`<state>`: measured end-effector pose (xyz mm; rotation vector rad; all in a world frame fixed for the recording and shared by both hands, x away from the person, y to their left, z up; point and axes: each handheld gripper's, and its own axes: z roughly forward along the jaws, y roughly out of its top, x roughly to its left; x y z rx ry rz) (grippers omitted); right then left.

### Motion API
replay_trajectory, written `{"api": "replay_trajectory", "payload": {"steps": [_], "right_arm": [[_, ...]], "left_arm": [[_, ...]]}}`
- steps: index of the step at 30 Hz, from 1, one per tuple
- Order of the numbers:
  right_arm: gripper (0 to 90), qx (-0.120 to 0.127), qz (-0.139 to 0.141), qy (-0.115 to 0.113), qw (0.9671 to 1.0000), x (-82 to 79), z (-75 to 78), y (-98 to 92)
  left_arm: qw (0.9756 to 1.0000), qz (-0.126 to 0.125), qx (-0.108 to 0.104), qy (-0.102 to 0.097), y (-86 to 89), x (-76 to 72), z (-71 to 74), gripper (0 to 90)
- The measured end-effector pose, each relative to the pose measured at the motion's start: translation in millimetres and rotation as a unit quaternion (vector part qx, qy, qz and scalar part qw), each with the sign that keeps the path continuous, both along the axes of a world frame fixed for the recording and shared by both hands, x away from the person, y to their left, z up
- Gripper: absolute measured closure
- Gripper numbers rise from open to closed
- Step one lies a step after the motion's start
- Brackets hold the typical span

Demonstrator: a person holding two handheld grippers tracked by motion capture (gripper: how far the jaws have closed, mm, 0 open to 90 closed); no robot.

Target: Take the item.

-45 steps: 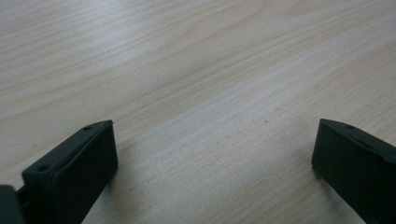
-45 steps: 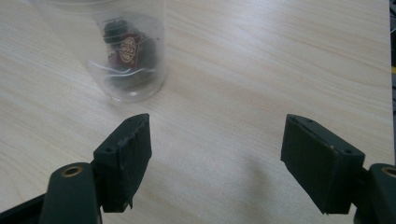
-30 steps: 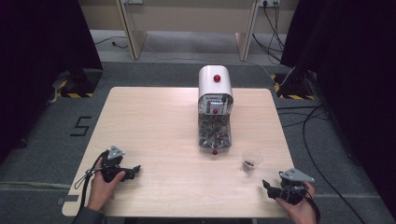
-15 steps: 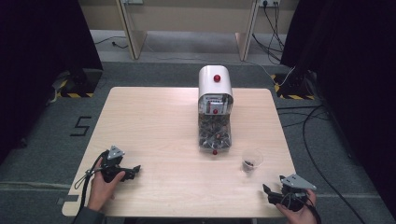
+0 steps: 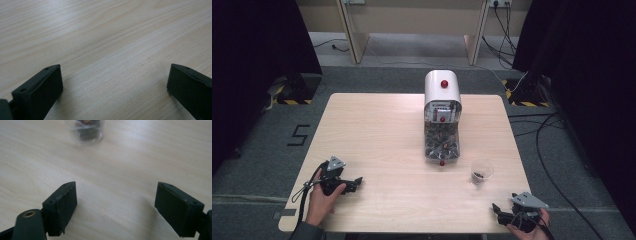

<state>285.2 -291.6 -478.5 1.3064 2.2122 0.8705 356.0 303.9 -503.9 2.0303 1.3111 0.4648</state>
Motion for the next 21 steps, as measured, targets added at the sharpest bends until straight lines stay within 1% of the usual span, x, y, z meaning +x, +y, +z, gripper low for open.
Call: {"api": "replay_trajectory", "payload": {"steps": [1, 2, 3, 10, 15, 17, 21], "right_arm": [[17.1, 0.001, -0.002, 0.004, 1.0000, -0.8, -1.8, 1.0], [16.8, 0.014, -0.002, 0.008, 0.9999, -1.7, -3.3, 1.3], [16.4, 0.022, 0.000, 0.012, 0.9997, -2.4, -3.9, 1.4], [15.8, 0.029, 0.006, 0.005, 0.9996, -5.2, -5.9, 1.6], [15.7, 0.029, 0.011, -0.001, 0.9995, -5.0, -6.9, 0.3], [15.7, 0.031, 0.008, 0.000, 0.9995, -5.6, -7.1, 0.7], [15.7, 0.030, 0.014, -0.002, 0.9995, -4.7, -7.2, 0.0]], "left_arm": [[1.0000, 0.000, 0.000, 0.000, 0.1, 0.0, 0.0, 0.0], [1.0000, 0.000, 0.000, 0.000, 0.0, 0.0, 0.0, 0.0], [1.0000, 0.000, 0.000, 0.000, 0.1, 0.0, 0.0, 0.0], [1.0000, 0.000, 0.000, 0.000, 0.0, 0.0, 0.0, 0.0], [1.0000, 0.000, 0.000, 0.000, 0.0, 0.0, 0.0, 0.0], [1.0000, 0.000, 0.000, 0.000, 0.0, 0.0, 0.0, 0.0], [1.0000, 0.000, 0.000, 0.000, 0.1, 0.0, 0.0, 0.0]]}}
